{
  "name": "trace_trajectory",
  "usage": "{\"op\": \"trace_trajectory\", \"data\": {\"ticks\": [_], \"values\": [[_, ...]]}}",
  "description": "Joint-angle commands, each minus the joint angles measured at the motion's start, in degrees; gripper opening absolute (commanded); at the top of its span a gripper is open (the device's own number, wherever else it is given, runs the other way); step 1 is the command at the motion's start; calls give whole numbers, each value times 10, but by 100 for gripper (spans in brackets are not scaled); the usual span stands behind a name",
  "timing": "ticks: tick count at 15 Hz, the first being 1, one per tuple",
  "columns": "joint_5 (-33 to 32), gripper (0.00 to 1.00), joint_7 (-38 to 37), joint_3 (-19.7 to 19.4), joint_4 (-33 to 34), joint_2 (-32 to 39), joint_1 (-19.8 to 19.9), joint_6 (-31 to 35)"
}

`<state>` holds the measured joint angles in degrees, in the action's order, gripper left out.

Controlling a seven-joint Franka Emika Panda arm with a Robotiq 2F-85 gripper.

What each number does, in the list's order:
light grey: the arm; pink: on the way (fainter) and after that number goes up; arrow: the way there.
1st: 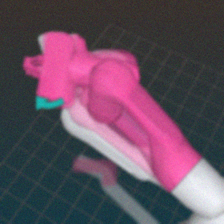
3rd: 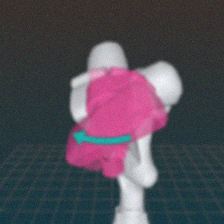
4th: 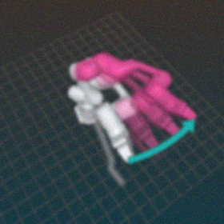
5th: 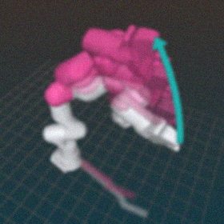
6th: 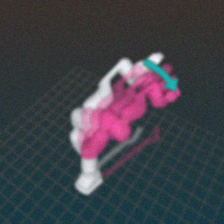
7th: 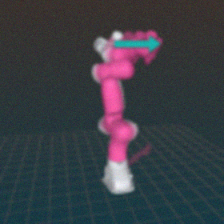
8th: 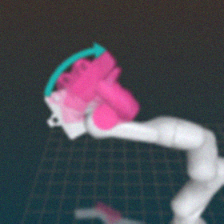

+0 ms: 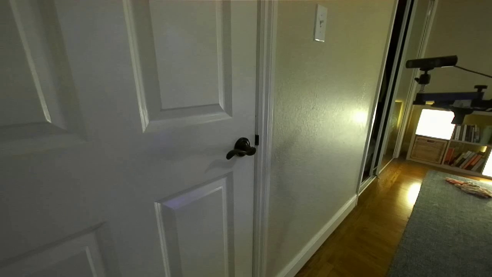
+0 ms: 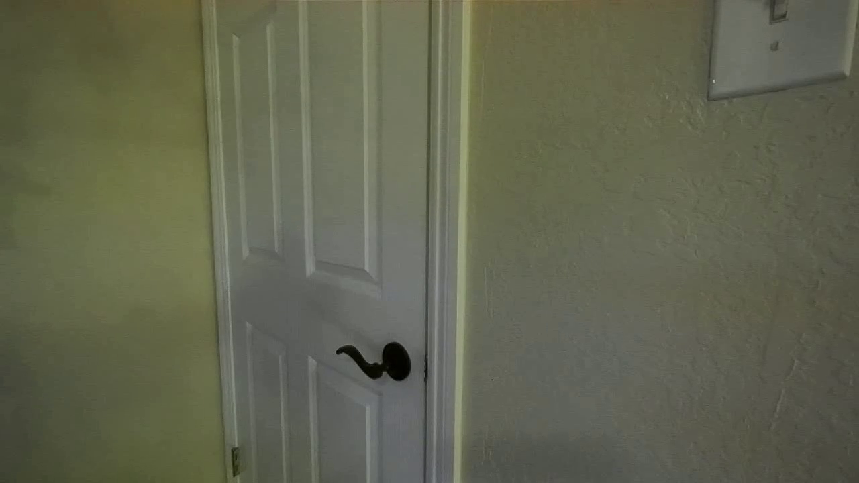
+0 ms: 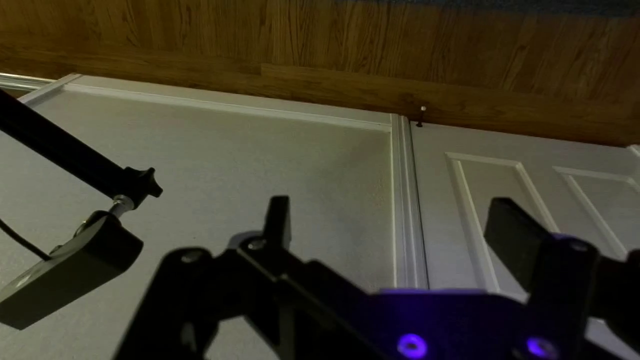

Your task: Open the door

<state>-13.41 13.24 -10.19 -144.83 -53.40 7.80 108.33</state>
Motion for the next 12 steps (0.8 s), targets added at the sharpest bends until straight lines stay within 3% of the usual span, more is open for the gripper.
{"op": "trace_trajectory", "data": {"ticks": [1, 8, 12], "values": [[9, 100, -13, 11, -3, 32, -24, 14], [63, 100, -128, 65, 33, 203, -33, 55], [86, 100, -239, 96, 78, 292, -19, 72]]}}
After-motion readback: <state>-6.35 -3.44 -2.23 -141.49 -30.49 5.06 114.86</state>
